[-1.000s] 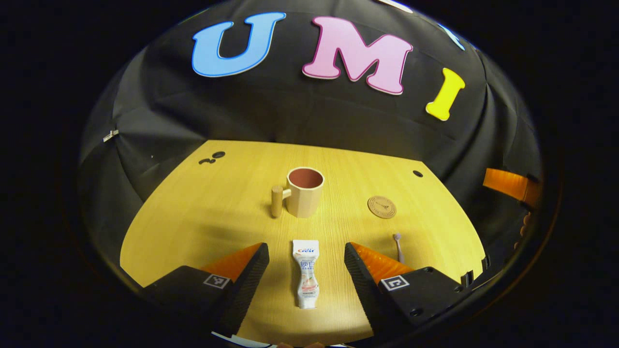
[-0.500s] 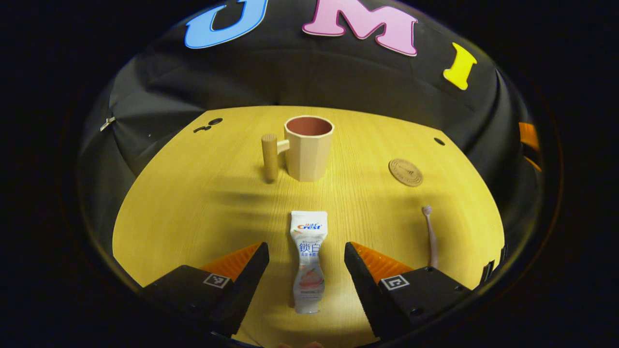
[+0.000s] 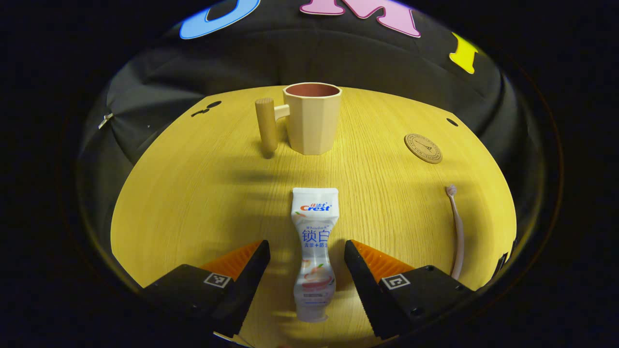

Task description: Put the toothbrush and toothpaste on the desktop into the cup, then pick up the cup and place it on the coaster on the desktop.

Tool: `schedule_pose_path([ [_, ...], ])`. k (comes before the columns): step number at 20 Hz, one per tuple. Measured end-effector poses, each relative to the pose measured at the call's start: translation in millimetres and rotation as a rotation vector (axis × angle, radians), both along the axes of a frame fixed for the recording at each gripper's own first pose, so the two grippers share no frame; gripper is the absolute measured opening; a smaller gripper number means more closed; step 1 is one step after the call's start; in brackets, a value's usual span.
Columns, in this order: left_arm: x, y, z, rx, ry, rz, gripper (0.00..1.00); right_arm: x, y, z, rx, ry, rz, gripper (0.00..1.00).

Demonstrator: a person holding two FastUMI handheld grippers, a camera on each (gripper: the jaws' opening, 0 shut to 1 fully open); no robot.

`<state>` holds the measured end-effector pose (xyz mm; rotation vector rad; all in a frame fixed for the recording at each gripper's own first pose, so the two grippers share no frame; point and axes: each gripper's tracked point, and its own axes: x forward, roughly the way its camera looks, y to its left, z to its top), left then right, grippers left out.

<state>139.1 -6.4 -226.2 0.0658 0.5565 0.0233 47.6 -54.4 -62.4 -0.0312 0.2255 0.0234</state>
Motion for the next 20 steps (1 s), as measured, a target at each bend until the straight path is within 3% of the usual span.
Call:
schedule_pose_path([
  [2, 2.6, -1.6, -1.1, 0.007, 0.002, -0.016, 0.97, -1.0, -1.2, -6.7, 0.004, 0.011, -0.006, 0.98],
  [3, 1.9, -3.5, -0.5, 0.011, 0.006, -0.022, 0.87, -0.3, -1.5, -11.2, 0.006, 0.020, -0.007, 0.98],
  [4, 1.6, -5.0, -2.6, 0.018, 0.019, -0.025, 0.85, -1.1, -0.4, -16.8, 0.009, 0.031, -0.007, 0.98],
  [5, 2.2, -8.5, -2.7, 0.022, 0.021, -0.030, 0.72, -1.5, -0.3, -22.4, 0.010, 0.045, -0.009, 0.98],
  [6, 2.4, -13.1, -0.9, 0.027, 0.022, -0.048, 0.73, -0.8, 0.6, -28.4, 0.010, 0.060, -0.007, 0.98],
  [9, 5.6, -16.2, -1.2, 0.048, 0.011, -0.073, 0.35, -0.5, -2.1, -44.8, 0.011, 0.099, -0.019, 0.99],
  [11, 4.2, -16.6, -1.0, 0.044, 0.014, -0.083, 0.37, -0.9, -0.7, -56.4, 0.030, 0.128, -0.020, 0.98],
  [15, -3.0, -15.7, -0.8, 0.030, 0.045, -0.099, 0.23, 5.7, -6.1, -78.2, 0.001, 0.161, -0.034, 0.99],
  [20, -22.5, -15.0, 0.2, -0.057, 0.025, -0.113, 0.19, 10.6, -1.2, -109.6, -0.057, 0.225, -0.012, 0.99],
])
